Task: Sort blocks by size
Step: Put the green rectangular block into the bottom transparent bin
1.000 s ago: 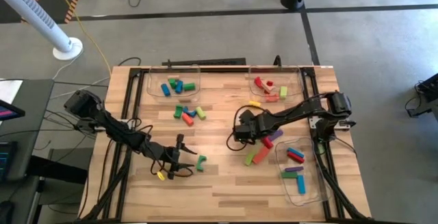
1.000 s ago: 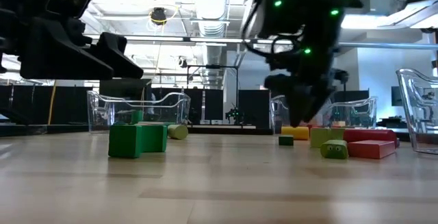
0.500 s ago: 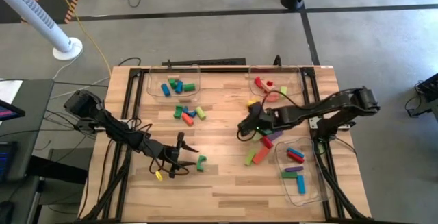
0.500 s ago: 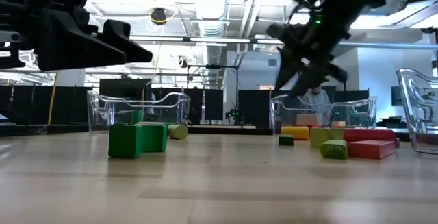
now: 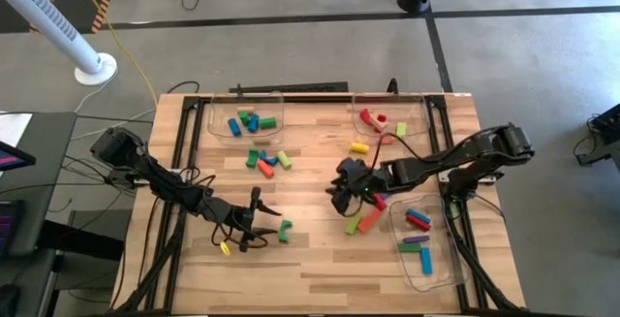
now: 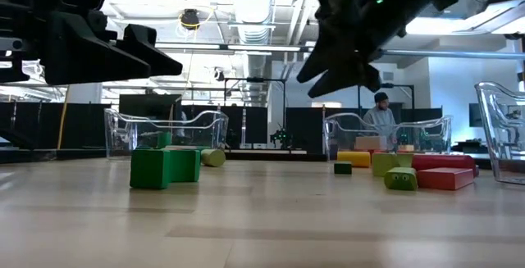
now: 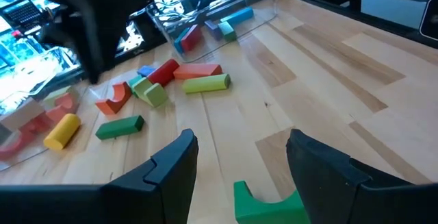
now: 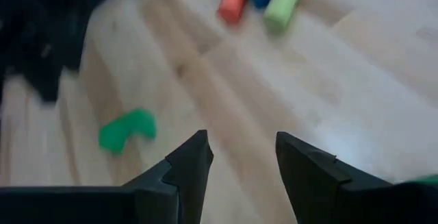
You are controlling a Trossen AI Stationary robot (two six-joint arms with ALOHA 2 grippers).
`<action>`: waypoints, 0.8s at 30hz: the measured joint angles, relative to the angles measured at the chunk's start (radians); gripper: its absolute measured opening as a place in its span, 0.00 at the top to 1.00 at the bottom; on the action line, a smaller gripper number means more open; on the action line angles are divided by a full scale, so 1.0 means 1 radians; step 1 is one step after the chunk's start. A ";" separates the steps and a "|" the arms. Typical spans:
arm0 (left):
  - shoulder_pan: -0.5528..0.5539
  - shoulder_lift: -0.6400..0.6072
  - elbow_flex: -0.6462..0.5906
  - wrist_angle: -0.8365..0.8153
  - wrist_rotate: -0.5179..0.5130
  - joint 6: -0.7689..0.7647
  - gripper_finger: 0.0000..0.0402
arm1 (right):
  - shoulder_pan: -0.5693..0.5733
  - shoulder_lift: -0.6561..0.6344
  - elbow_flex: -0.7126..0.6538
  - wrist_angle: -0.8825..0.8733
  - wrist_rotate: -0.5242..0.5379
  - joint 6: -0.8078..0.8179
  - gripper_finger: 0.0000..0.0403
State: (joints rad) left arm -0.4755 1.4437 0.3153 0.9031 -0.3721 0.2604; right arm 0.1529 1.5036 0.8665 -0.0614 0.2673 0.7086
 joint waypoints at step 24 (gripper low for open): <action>0.000 0.000 0.000 0.005 0.000 -0.018 0.47 | 0.019 0.026 0.000 -0.121 0.202 0.383 0.52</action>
State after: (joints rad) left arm -0.4755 1.4437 0.3149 0.9077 -0.3721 0.2420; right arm 0.1718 1.5292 0.8669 -0.1822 0.4690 1.0919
